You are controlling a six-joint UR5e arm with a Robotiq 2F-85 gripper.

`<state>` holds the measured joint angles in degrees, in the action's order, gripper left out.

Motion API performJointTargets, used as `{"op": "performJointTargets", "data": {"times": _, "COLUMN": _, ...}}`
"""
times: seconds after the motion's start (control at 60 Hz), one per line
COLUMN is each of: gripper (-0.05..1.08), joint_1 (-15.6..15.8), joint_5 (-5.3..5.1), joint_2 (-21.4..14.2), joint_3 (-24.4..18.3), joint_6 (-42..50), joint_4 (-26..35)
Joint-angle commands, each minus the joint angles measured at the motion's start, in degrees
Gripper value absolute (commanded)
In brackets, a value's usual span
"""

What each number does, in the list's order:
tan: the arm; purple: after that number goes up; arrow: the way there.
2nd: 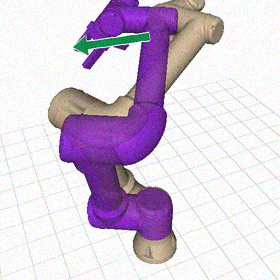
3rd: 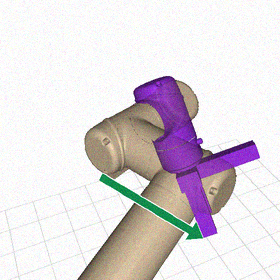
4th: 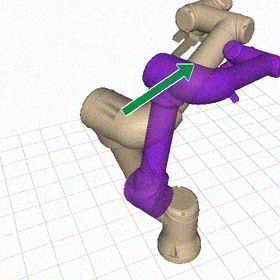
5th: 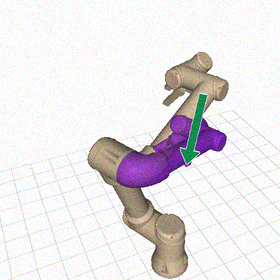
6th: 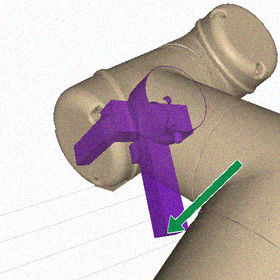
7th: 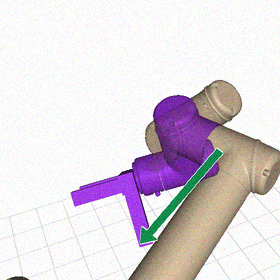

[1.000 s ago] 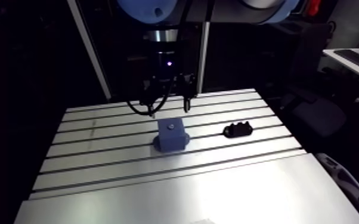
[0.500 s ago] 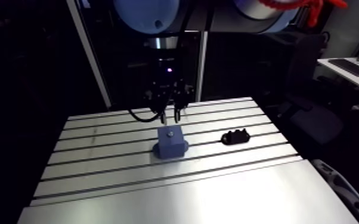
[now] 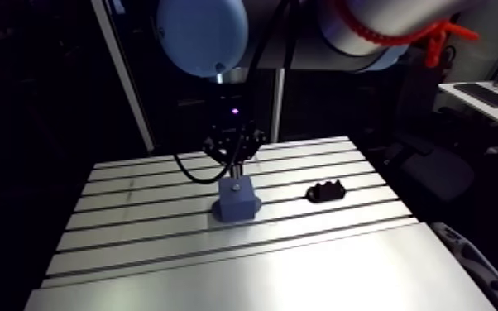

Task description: Pick up the M10 bolt and insert it into the hex recess until seated.

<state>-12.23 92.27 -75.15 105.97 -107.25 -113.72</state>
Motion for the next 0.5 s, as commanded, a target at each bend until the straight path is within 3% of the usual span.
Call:
{"op": "performJointTargets", "data": {"times": 0.017, "gripper": 1.08, "joint_1": -0.1, "joint_5": -0.03, "joint_2": 0.1, "joint_3": 0.7, "joint_6": 0.0, "joint_4": -0.8}}
{"op": "performJointTargets", "data": {"times": 0.3, "gripper": 1.08, "joint_1": -0.2, "joint_5": -0.03, "joint_2": 0.1, "joint_3": 1.1, "joint_6": 0.2, "joint_4": -1.5}}
{"op": "performJointTargets", "data": {"times": 0.5, "gripper": 1.08, "joint_1": -0.3, "joint_5": -1.32, "joint_2": 0.2, "joint_3": 2.1, "joint_6": 0.1, "joint_4": -3.3}}
